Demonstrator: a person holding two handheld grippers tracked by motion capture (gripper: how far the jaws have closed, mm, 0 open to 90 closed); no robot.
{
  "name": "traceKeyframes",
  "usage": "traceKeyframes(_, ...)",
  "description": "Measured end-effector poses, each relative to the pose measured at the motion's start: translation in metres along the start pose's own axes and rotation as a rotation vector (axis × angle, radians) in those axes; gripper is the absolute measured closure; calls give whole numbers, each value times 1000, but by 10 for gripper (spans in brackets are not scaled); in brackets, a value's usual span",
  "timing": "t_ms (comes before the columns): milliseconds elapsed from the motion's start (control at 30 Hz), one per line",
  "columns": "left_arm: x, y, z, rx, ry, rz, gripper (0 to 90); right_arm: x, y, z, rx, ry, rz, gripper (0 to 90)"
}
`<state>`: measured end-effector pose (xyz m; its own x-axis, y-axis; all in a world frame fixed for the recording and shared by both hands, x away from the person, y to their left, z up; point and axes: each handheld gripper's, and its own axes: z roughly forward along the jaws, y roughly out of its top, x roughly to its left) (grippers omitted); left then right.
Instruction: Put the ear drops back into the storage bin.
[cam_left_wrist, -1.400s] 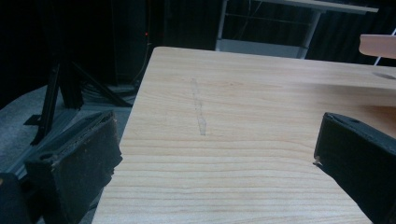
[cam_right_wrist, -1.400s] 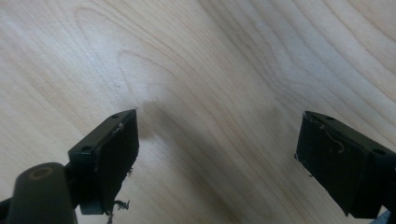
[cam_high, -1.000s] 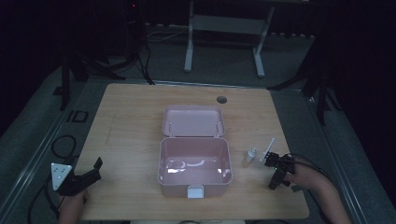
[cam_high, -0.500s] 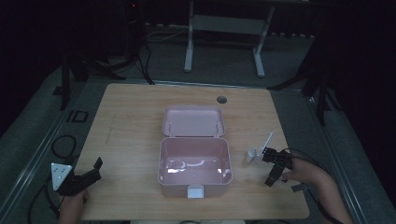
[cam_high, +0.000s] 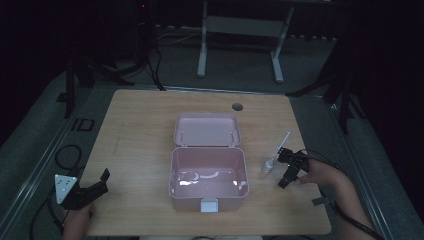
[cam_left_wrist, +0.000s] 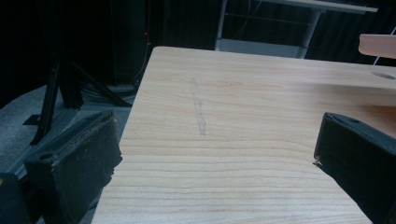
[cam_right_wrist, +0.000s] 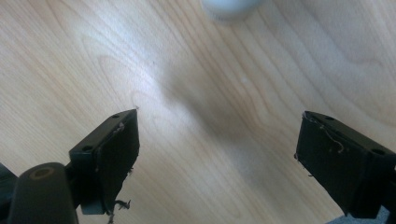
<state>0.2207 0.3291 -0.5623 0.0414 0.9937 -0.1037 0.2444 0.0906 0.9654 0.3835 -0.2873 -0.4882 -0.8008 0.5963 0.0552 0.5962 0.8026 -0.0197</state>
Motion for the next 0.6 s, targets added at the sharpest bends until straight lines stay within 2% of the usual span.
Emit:
traceKeyframes(100,0,0,0,0,0,1,5,0,8,0,-1,-3,-4,135)
traceKeyframes(433,0,0,0,1,-1,0,5,-3,33,-1,-2,32,-21,148)
traceKeyframes(600,0,0,0,0,-2,-1,5,-3,43,-3,-10,14,-37,206)
